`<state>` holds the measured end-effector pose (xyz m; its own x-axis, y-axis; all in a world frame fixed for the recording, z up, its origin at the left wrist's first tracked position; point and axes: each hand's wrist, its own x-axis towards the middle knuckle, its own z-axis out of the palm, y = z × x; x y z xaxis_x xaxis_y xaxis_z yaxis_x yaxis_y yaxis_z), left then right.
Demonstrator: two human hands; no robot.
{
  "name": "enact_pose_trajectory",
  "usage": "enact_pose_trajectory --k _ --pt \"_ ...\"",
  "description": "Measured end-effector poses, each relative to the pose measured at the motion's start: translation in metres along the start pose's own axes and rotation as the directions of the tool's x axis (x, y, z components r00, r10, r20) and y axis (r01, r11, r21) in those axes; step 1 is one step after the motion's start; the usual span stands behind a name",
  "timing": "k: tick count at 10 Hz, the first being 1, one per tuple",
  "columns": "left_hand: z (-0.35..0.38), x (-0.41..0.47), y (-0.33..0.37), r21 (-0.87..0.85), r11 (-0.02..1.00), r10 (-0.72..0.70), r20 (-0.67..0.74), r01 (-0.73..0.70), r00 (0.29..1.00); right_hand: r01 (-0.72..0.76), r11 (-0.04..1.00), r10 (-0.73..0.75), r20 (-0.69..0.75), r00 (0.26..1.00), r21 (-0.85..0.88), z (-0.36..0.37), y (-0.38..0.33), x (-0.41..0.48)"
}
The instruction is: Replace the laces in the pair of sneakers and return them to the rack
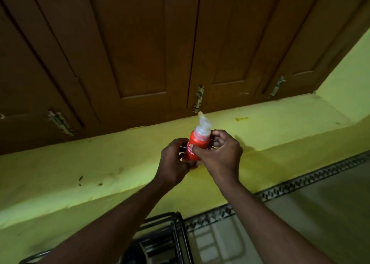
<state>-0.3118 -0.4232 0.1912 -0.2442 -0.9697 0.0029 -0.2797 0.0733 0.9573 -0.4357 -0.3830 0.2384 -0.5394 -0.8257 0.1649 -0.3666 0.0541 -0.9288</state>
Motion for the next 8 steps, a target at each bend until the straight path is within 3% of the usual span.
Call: enact_pose_trajectory --k 3,5,7,8 --pt "-0.021 0.062 -0.054 0.11 0.99 0.098 -0.09 -0.088 0.991 0.121 0.983 -0.117 0.035 0.993 -0.138 0.072 0.021 0.043" --pt "-0.02 0.064 -0.062 0.071 0.996 0.057 -0.084 -0.052 0.995 0.198 0.965 -0.2 0.009 0.98 -0.174 0.081 0.027 0.038" --pt "-0.02 0.047 -0.054 0.224 0.974 0.038 -0.121 -0.01 0.992 -0.015 0.992 0.014 -0.005 1.0 -0.122 0.07 0.028 0.027" --pt "-0.023 0.019 -0.039 0.117 0.99 -0.053 -0.247 0.084 0.968 -0.1 0.995 0.099 -0.04 0.994 -0.028 0.06 0.014 0.009"
